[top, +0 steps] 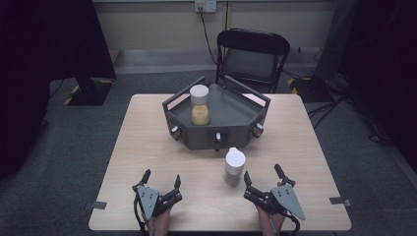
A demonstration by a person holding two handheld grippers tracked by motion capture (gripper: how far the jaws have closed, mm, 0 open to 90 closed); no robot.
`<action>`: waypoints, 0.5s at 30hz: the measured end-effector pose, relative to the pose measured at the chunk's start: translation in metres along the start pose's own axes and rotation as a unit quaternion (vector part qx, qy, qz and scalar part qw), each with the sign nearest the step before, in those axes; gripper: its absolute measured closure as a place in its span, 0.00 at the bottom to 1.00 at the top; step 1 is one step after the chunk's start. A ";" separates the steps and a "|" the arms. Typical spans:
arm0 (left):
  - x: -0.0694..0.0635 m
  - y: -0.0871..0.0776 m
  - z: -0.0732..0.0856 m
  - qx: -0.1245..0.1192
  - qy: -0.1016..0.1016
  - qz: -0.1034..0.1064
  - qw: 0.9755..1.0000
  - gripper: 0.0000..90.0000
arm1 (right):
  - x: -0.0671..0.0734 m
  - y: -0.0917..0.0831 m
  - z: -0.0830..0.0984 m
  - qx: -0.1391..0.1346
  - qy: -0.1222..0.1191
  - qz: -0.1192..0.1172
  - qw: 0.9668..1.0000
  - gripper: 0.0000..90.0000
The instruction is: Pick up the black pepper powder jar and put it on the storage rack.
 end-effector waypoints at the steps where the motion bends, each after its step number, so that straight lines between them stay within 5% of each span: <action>1: 0.000 0.000 0.000 0.000 0.000 -0.001 1.000 0.01 | 0.002 0.001 -0.001 -0.002 0.000 -0.001 1.000 0.00; 15: -0.001 0.000 0.000 0.000 0.000 -0.003 1.000 0.01 | 0.019 0.014 -0.009 -0.002 -0.001 -0.027 1.000 0.02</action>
Point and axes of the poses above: each handheld gripper's, and its own axes: y roughly forward along the jaws, z roughly out of its underside, x roughly to its left, the point moved 8 cm from there along y, roughly forward along the jaws, and after that the axes turned 3 degrees about y, right-handed, at the moved point
